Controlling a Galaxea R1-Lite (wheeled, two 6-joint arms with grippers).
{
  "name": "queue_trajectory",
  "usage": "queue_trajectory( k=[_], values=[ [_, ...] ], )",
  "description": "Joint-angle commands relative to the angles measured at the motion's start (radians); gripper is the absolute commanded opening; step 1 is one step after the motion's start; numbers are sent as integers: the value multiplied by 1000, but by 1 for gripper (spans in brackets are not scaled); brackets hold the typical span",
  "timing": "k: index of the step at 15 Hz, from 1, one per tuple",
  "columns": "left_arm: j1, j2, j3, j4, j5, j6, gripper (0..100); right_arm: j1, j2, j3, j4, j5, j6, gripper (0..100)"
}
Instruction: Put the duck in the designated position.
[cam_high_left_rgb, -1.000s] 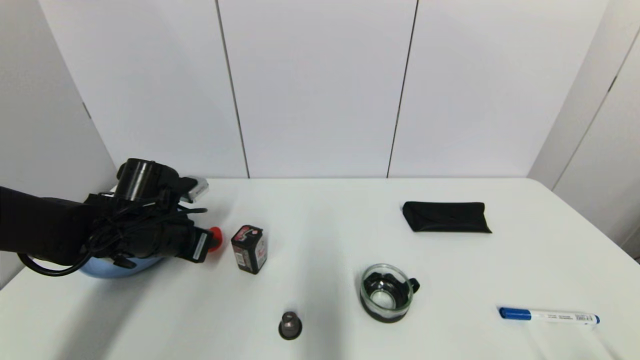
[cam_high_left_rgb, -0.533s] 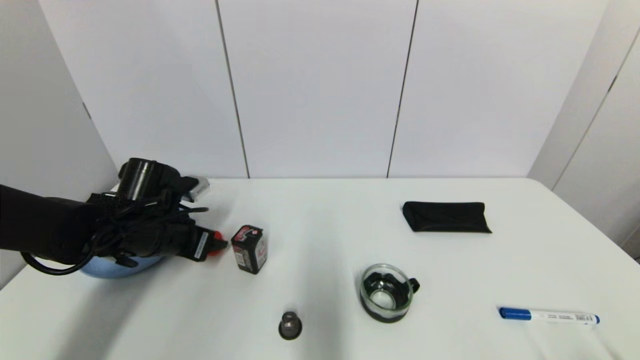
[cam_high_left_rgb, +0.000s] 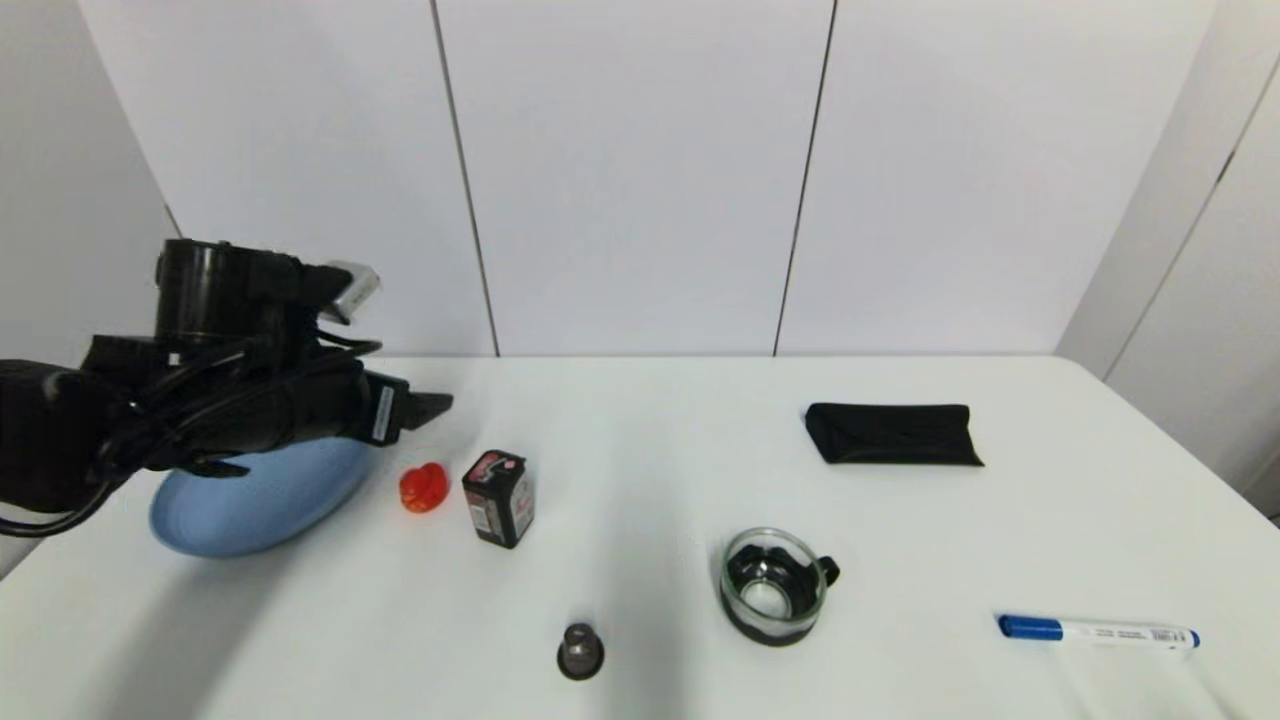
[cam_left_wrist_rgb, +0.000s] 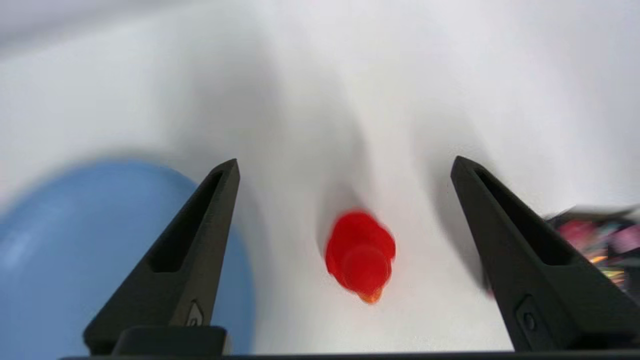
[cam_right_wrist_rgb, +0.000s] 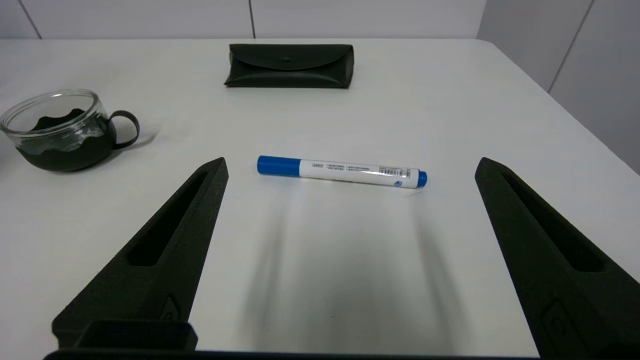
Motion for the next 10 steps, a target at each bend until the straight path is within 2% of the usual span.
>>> queue_trajectory(
  k=[1, 5, 8, 10],
  values=[
    [0, -222, -37, -14, 4, 1, 100, 0, 1, 9, -1, 0, 0, 100],
    [0, -411, -26, -8, 3, 0, 100, 0, 1, 9, -1, 0, 0, 100],
    [0, -492, 3, 4, 49, 1, 100, 0, 1, 9, -1, 0, 0, 100],
    [-1, -553, 41, 3, 44, 3, 100, 0, 1, 9, -1, 0, 0, 100]
  ],
)
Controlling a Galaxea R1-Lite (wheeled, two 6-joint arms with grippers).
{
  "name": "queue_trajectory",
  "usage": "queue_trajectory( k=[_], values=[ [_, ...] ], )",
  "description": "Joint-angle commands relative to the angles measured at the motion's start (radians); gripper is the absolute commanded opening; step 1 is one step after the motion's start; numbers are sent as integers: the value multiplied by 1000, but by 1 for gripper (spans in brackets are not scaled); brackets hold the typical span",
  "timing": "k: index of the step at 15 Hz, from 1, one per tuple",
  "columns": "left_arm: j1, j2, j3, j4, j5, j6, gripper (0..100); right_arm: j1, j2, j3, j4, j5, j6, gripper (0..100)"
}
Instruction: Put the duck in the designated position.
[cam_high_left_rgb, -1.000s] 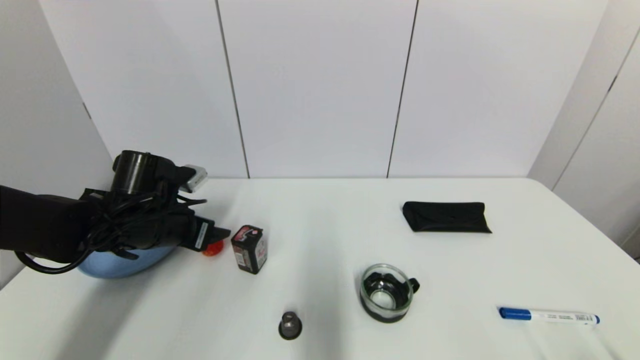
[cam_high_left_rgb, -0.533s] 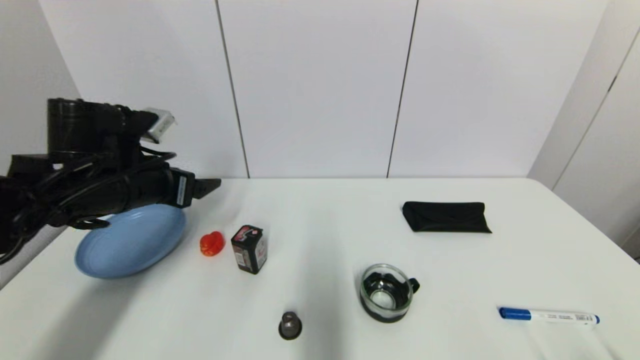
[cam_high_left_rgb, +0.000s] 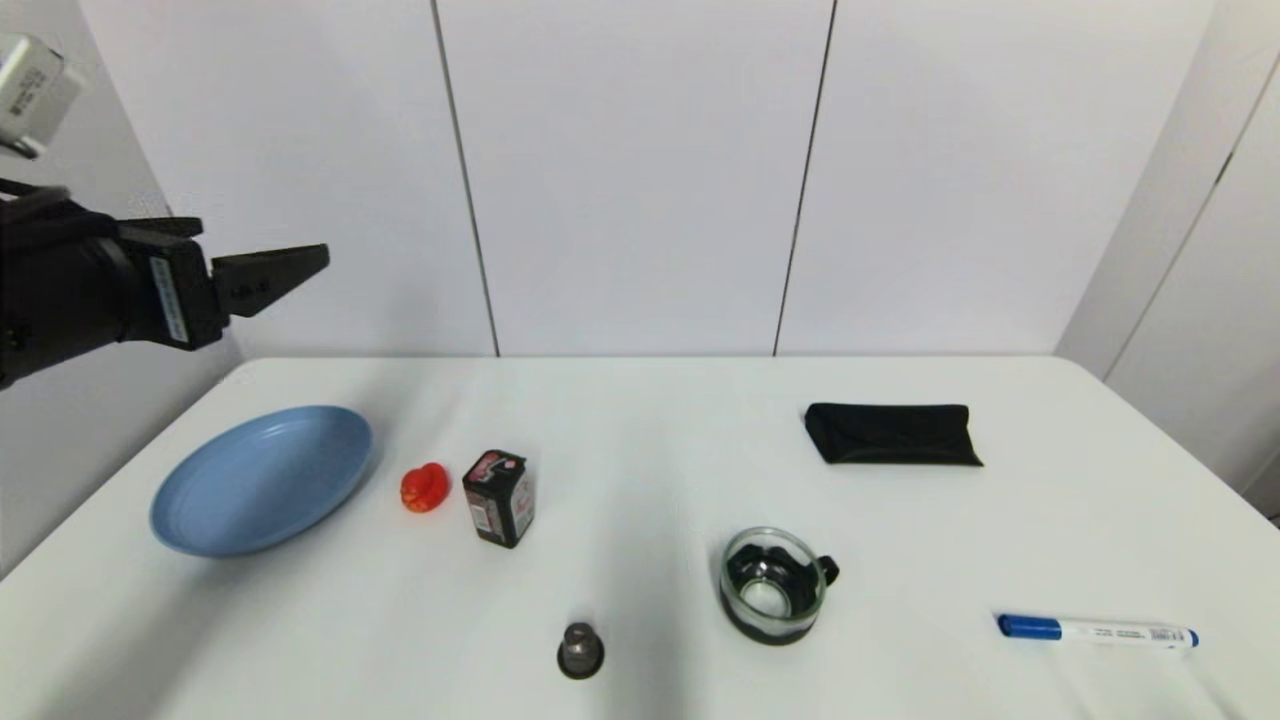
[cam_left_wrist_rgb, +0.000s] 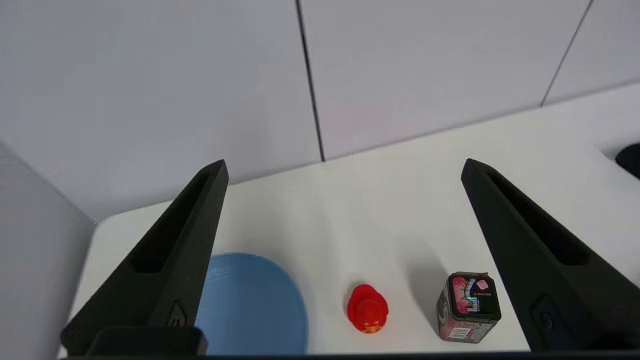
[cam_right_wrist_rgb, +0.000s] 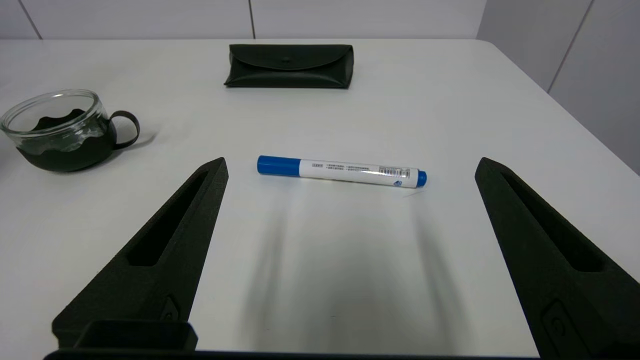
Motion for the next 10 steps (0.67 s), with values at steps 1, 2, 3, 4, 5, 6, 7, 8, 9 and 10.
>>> queue_trajectory(
  k=[1, 2, 3, 4, 5, 6, 7, 8, 9, 10],
  values=[
    [-1, -179, 100, -1, 6, 5, 100, 0, 1, 9, 0, 0, 0, 100],
    [0, -271, 170, 2, 4, 5, 100, 0, 1, 9, 0, 0, 0, 100],
    [0, -334, 224, -1, 9, 5, 100, 0, 1, 9, 0, 0, 0, 100],
    [2, -383, 266, -1, 9, 5, 100, 0, 1, 9, 0, 0, 0, 100],
    [17, -470, 341, 7, 7, 8, 100, 0, 1, 9, 0, 0, 0, 100],
    [31, -547, 408, 18, 9, 17, 100, 0, 1, 9, 0, 0, 0, 100],
    [48, -604, 456, 33, 12, 22, 100, 0, 1, 9, 0, 0, 0, 100],
    [106, -683, 545, 48, 27, 47, 100, 0, 1, 9, 0, 0, 0, 100],
    [154, -739, 598, 48, 43, 71, 100, 0, 1, 9, 0, 0, 0, 100],
    [198, -788, 660, 48, 47, 76, 100, 0, 1, 9, 0, 0, 0, 100]
  ],
)
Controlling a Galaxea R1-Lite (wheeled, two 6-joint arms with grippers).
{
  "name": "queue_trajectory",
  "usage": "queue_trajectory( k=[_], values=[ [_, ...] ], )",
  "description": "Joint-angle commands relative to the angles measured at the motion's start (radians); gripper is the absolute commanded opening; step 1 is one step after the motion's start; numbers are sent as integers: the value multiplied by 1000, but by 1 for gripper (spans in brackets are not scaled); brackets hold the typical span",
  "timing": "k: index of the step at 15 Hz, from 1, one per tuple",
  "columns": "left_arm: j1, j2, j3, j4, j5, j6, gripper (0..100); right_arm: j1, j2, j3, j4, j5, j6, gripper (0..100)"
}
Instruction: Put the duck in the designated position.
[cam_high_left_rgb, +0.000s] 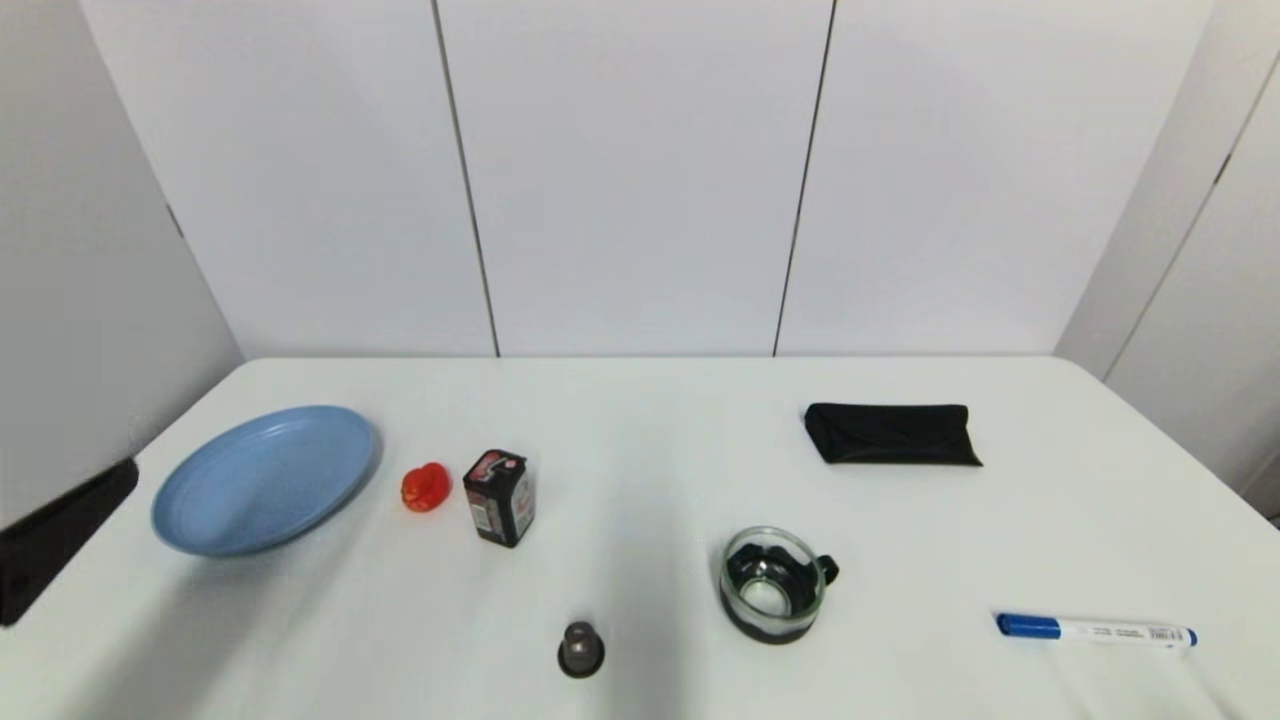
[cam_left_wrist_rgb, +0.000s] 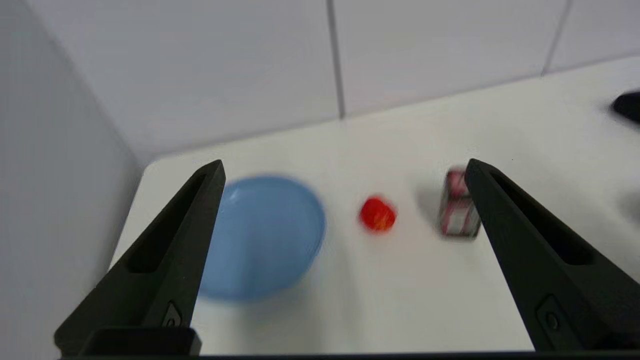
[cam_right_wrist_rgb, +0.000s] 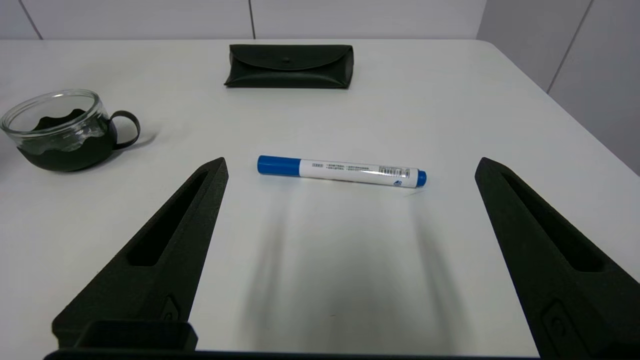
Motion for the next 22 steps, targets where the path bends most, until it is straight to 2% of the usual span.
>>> queue_trajectory(
  k=[1, 5, 7, 10, 11, 15, 22],
  values=[
    [155, -307, 270, 15, 27, 45, 100, 0, 1, 9, -1, 0, 0, 100],
    [153, -462, 463, 13, 28, 36, 100, 0, 1, 9, -1, 0, 0, 100],
    [156, -519, 484, 59, 25, 35, 100, 0, 1, 9, -1, 0, 0, 100],
    [166, -614, 484, 177, -56, -1, 100, 0, 1, 9, -1, 0, 0, 100],
    [166, -640, 478, 205, -58, -2, 100, 0, 1, 9, -1, 0, 0, 100],
    [167, -703, 484, 191, -53, -90, 100, 0, 1, 9, -1, 0, 0, 100],
    [167, -703, 484, 191, -48, -97, 100, 0, 1, 9, -1, 0, 0, 100]
  ],
)
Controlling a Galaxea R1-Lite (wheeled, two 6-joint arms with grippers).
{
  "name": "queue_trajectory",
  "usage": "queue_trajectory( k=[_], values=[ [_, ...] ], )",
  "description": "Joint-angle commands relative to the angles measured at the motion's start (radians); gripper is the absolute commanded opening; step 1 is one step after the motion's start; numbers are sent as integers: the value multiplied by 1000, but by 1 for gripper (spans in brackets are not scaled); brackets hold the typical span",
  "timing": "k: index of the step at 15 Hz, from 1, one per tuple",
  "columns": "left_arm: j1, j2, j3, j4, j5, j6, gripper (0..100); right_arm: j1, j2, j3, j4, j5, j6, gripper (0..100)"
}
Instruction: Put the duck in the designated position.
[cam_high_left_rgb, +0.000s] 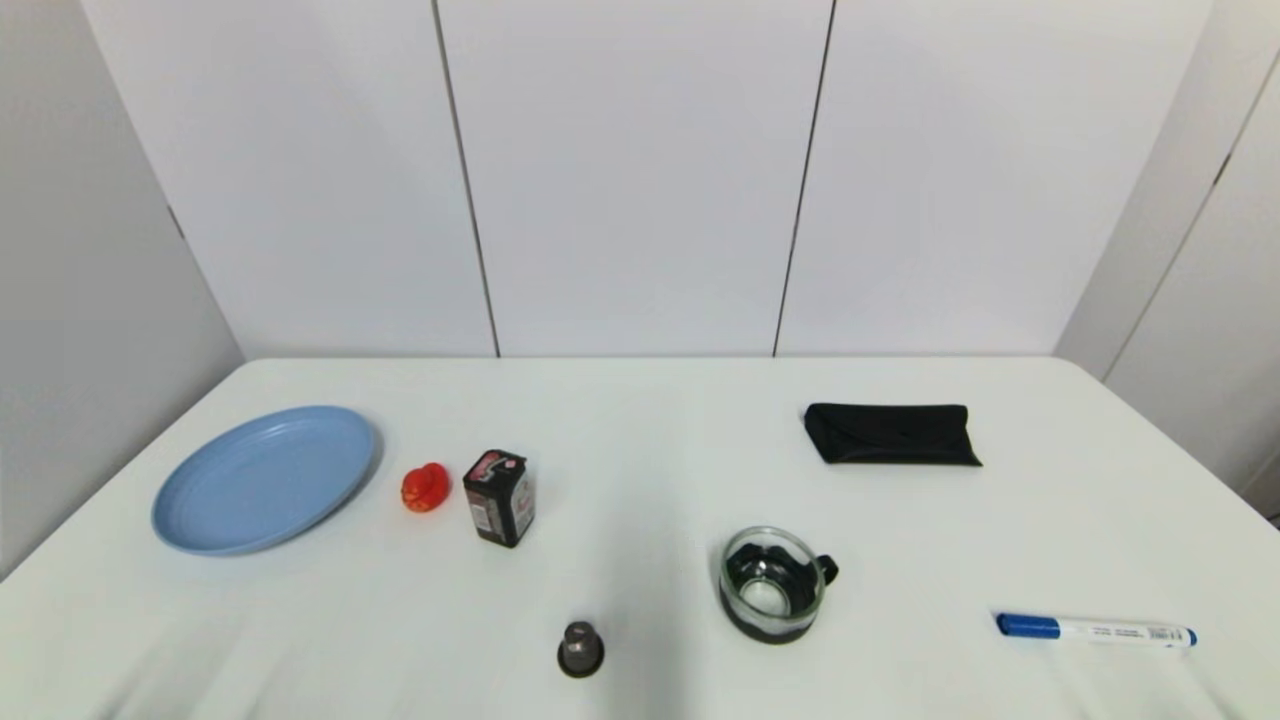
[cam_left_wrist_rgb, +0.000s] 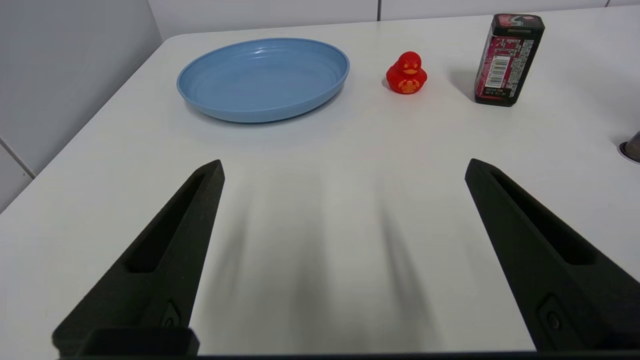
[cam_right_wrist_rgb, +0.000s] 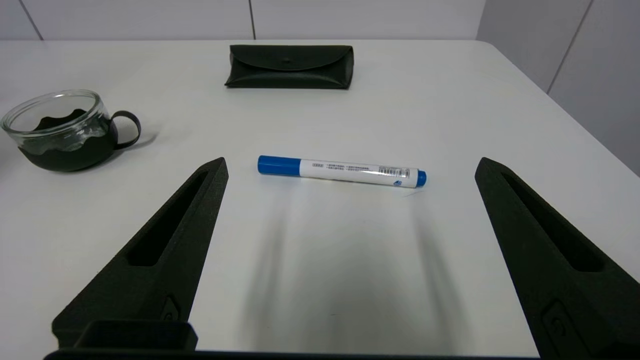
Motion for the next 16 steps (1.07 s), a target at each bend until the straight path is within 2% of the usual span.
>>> queue_trajectory(
  k=[1, 16],
  values=[
    [0, 0, 0, 0, 0, 1, 100, 0, 1, 9, -1, 1, 0, 100],
    [0, 0, 0, 0, 0, 1, 100, 0, 1, 9, -1, 1, 0, 100]
  ],
)
